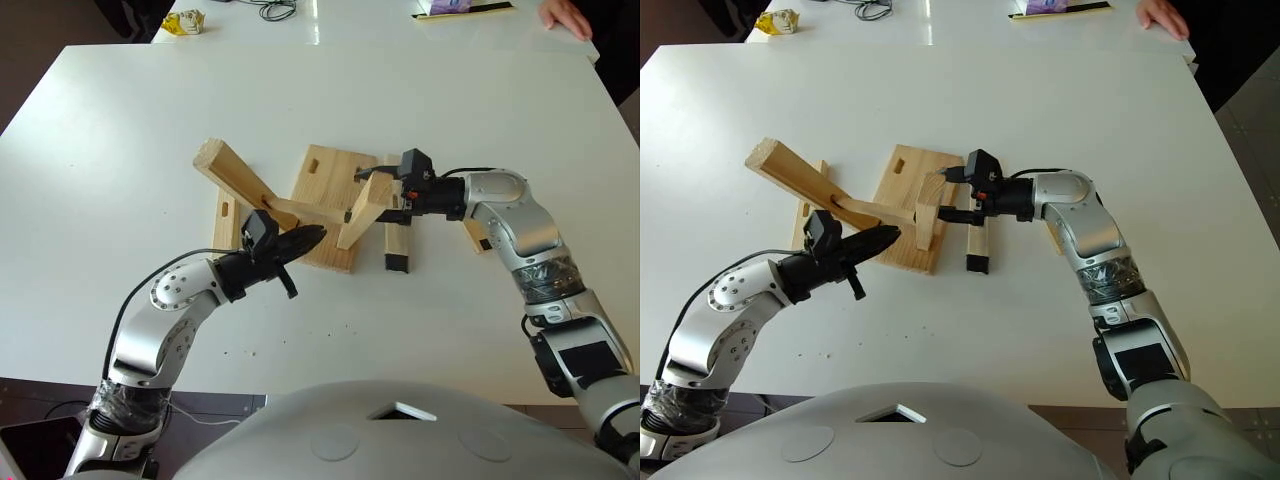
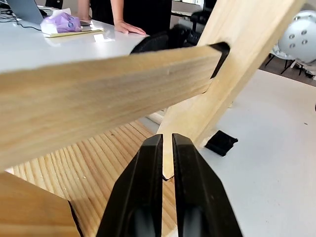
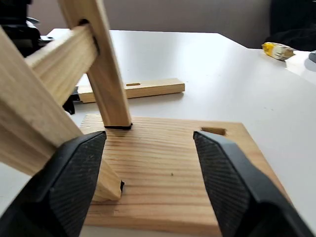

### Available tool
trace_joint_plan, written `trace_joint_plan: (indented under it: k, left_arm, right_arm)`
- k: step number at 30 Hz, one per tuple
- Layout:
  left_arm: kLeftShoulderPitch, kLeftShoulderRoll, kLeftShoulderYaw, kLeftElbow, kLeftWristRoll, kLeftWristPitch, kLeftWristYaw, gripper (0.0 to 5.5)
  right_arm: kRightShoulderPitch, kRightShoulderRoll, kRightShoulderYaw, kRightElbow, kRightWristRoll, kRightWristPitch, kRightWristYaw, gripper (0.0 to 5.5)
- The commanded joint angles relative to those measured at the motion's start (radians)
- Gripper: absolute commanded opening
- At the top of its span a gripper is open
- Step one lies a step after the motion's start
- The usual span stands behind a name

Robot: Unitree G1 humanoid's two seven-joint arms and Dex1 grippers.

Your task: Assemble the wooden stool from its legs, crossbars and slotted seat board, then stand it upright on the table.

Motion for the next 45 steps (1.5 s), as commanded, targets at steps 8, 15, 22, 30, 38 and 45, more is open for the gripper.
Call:
trace_joint_plan:
  k: [8,15,22,30,38,45]
  left_arm:
    - [-0.030,0.064,0.061,0.208,0.114,-0.109,-0.055,0.37]
    - [-0.128,0.067,0.108,0.375,0.154,-0.176,-0.062,0.37]
    - [-0.174,0.038,0.127,0.419,0.175,-0.202,-0.030,0.37]
    - [-0.126,0.019,0.156,0.238,0.172,-0.113,0.068,0.37]
    - [-0.057,0.105,0.085,0.220,0.293,-0.044,0.047,0.37]
    - [-0.211,0.111,0.048,0.359,0.347,-0.067,0.022,0.37]
  right_arm:
    - [0.087,0.071,0.065,-0.209,0.030,0.128,-0.039,3.27]
    - [0.087,0.066,-0.001,-0.222,0.077,0.190,-0.080,3.27]
    - [-0.159,0.026,-0.005,0.347,-0.315,-0.094,-0.424,3.27]
    - [-0.249,0.077,0.124,0.681,-0.535,-0.319,-0.452,3.27]
    - [-0.196,-0.006,0.110,0.507,-0.530,-0.320,-0.300,3.27]
    - [-0.120,-0.017,0.107,0.293,-0.482,-0.210,-0.187,3.27]
